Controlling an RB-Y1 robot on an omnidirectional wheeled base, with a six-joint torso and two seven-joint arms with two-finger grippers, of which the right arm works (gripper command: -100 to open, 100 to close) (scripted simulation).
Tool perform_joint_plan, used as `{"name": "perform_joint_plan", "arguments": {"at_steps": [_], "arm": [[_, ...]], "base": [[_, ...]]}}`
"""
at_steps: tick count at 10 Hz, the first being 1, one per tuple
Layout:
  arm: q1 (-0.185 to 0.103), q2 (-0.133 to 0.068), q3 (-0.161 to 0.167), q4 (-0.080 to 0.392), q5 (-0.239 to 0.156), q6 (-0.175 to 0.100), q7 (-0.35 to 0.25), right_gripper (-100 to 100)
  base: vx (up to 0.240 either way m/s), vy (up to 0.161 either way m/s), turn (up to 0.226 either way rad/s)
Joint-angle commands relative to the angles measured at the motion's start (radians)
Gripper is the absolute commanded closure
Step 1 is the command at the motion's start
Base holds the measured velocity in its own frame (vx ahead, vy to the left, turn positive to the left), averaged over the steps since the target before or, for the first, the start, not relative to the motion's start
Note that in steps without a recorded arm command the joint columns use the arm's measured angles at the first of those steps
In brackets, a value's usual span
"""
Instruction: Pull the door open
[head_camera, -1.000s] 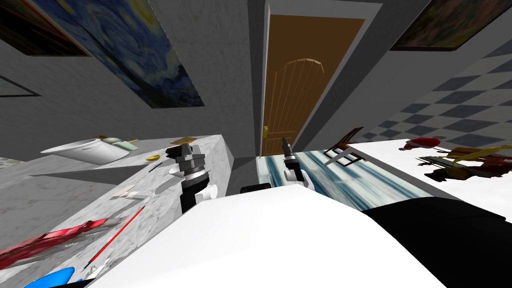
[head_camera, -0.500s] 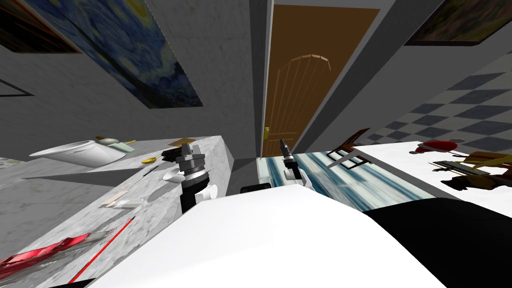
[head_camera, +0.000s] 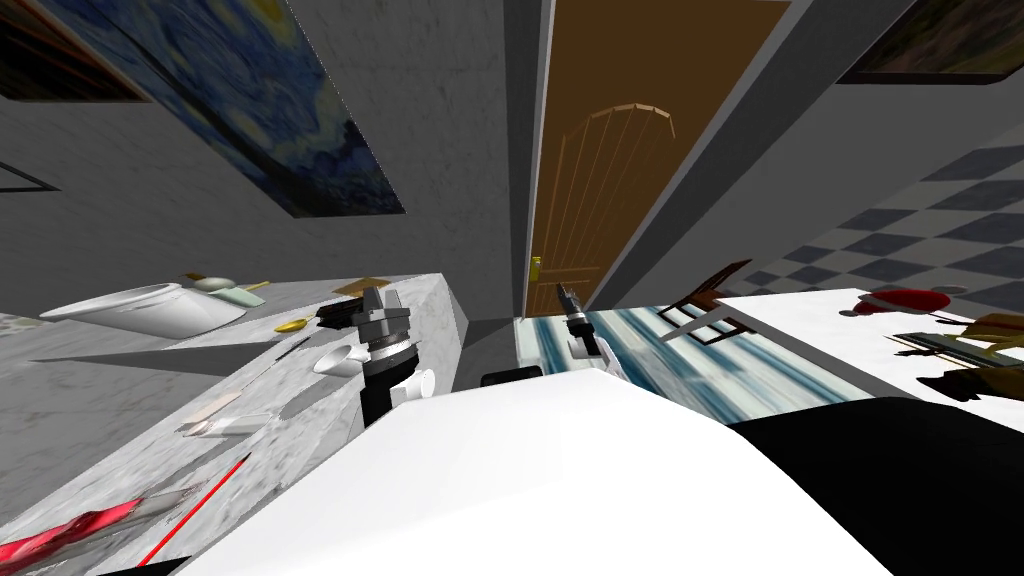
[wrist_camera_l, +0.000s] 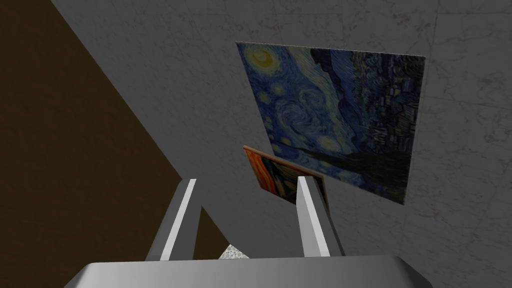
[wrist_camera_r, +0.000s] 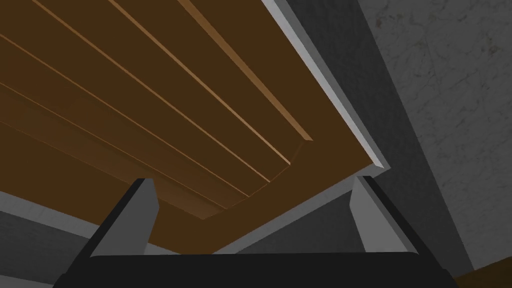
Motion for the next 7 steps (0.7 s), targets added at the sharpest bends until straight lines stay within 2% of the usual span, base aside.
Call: {"name": "perform_joint_plan", "arguments": {"at_steps": [1, 7], "arm": [[-0.014, -0.002, -0.008, 0.034, 0.019, 0.0, 0.036, -100], [-0.06, -0.007, -0.038, 0.143, 0.083, 0.008, 0.155, -100]], "base": [[0.11, -0.009, 0.018], [0.096, -0.006, 0.021]]}}
